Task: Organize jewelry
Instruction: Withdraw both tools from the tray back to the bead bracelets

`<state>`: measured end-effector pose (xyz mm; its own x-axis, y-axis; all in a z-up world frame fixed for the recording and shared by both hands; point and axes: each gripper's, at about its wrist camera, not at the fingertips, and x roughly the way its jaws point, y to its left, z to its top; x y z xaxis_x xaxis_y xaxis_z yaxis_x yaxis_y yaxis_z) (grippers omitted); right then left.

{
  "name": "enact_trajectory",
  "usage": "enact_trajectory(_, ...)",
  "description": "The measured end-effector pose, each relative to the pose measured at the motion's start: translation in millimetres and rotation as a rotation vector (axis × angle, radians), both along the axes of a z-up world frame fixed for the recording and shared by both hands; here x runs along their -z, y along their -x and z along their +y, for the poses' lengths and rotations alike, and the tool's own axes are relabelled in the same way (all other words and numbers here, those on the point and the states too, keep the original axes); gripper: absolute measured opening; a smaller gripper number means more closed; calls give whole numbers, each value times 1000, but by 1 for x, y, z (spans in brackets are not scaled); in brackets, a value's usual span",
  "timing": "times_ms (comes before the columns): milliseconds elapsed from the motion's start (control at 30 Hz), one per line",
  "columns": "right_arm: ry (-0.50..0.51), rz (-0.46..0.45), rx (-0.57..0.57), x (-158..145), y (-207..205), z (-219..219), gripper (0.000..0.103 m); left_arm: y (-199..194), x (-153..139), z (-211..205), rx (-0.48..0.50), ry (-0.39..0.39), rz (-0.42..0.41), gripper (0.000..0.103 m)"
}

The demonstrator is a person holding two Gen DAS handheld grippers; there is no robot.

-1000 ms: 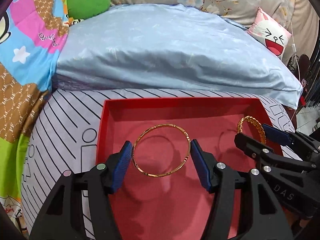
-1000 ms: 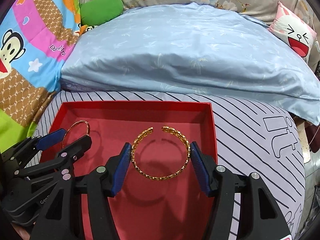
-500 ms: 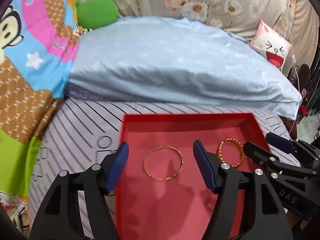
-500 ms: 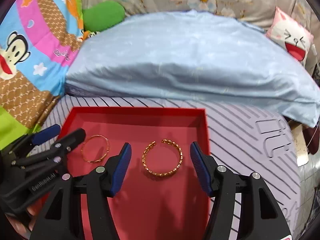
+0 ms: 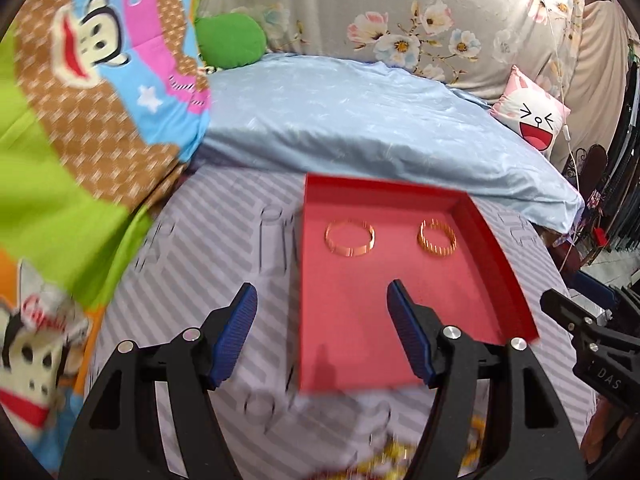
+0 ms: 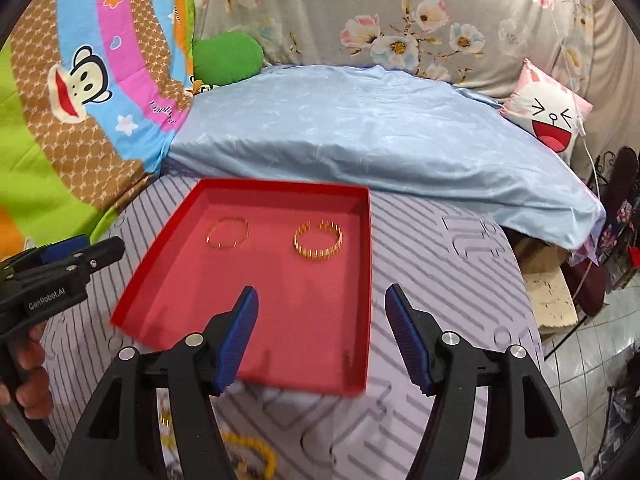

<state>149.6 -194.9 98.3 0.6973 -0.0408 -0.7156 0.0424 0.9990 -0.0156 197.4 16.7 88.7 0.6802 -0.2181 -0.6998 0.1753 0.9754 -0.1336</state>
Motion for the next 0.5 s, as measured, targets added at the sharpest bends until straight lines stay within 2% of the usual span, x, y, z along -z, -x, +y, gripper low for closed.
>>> enact_trajectory(267, -56, 88, 43, 39, 71, 2, 64, 70, 38, 20, -33, 1, 53, 64)
enact_trajectory(367, -70, 121, 54, 54, 88, 3, 64, 88, 56, 26, -50, -7, 89, 64)
enact_trajectory(500, -78, 149, 57, 67, 107, 5, 64, 105, 69, 29, -64, -41, 94, 64)
